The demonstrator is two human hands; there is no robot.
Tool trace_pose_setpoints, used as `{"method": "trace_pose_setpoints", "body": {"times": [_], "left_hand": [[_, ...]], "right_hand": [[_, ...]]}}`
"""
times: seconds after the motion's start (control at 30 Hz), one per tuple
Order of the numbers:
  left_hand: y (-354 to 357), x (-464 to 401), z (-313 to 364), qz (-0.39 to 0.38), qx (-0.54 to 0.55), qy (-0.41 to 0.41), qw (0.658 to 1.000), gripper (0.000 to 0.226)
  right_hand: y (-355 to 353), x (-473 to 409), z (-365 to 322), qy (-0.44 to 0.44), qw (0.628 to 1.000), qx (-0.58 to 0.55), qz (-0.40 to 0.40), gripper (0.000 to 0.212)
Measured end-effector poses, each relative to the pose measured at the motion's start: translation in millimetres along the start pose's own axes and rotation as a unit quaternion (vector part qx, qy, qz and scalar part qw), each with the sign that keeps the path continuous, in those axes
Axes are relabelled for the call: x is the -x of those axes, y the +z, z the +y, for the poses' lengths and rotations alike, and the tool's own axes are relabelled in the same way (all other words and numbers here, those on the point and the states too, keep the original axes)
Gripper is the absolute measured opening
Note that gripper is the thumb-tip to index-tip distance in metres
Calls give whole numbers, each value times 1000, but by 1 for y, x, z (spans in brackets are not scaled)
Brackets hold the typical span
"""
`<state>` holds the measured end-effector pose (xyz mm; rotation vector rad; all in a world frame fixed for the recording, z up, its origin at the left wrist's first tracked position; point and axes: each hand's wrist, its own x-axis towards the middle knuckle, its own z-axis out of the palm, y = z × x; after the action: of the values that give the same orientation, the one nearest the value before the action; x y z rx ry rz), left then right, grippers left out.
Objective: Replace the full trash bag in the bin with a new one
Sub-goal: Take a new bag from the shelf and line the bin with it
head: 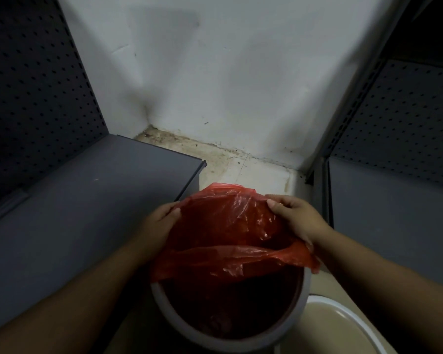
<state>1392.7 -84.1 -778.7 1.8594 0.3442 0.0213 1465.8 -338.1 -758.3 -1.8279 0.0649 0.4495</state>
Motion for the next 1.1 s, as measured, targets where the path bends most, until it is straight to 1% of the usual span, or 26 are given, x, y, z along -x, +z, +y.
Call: {"method": "trace_pose_setpoints", "body": {"times": [0.07,0.1,0.2,0.27,0.37,0.5,0.7,0.77,0.87,0.93,1.0,1.07,1.1], "left_hand": [[-2,2,-2,17,-8,8,1000,26],[-2,3,-2,24,-31,17,999,26],[0,5,-1,45,-106,56,992,27],[2,7,1,62,-134,66,987,27],[4,6,2,80,-164,63,981,28],[7,-1,0,100,-178,49,978,27],[10,0,4,133,-171,39,975,28],[9,3,0,128,-153,24,980,29],[12,15,-4,98,-109,12,989,33],[17,28,-6,91,-62,4,994,43],[21,45,-7,99,-21,-14,995,51],[24,64,-8,106,-9,7,994,54],[25,73,-8,109,-2,21,994,52]], "right_hand": [[0,8,6,-5,999,-42,10,22],[1,12,9,-12,999,-40,12,20],[2,23,14,-37,999,25,27,19],[3,31,13,-48,997,54,29,20],[4,39,18,-52,993,94,50,28],[8,49,30,-29,988,94,116,47],[16,63,44,-20,987,18,157,52],[16,61,42,-27,984,12,178,51],[15,55,36,-41,980,11,194,51],[13,54,32,-57,977,34,203,50],[11,55,29,-93,971,87,203,47],[10,60,28,-160,956,163,183,42],[10,64,30,-198,945,199,165,40]]}}
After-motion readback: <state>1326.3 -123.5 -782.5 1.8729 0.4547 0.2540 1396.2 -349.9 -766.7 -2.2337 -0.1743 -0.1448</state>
